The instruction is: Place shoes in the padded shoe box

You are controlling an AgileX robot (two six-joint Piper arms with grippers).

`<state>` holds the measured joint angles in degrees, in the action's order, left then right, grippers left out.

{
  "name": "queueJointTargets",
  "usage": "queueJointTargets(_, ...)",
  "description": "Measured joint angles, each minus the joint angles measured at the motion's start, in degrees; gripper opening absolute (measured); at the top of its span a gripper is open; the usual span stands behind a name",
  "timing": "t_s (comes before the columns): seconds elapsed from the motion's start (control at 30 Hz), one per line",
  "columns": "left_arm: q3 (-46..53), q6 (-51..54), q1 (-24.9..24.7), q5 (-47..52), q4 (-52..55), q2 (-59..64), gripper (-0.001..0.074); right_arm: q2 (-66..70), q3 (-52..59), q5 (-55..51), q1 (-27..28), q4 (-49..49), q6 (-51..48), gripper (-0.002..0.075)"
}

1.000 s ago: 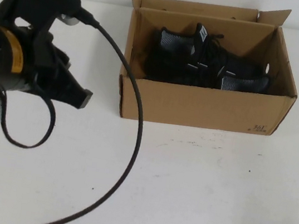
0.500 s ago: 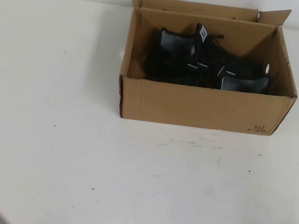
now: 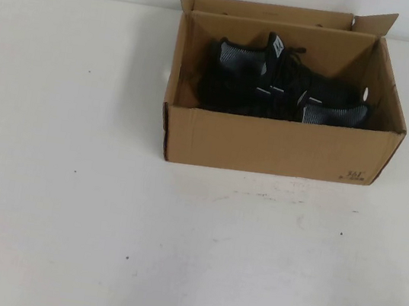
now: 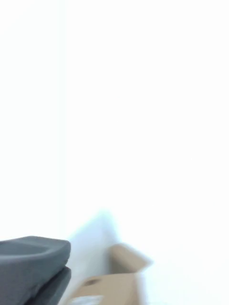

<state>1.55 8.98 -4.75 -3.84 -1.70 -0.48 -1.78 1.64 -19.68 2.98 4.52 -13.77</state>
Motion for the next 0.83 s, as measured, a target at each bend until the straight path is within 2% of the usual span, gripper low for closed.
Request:
queueJointTargets(0.37, 0.0, -3.73, 0.08, 23.47, 0.0, -0.13, -0.0002, 0.0, 0.0, 0.0, 0.0, 0.0, 0.1, -0.0006)
queueJointTargets(0.83, 0.0, -4.63, 0.24, 25.34, 0.1, -0.17, -0.0003, 0.0, 0.0, 0.0, 0.0, 0.0, 0.06, -0.0006)
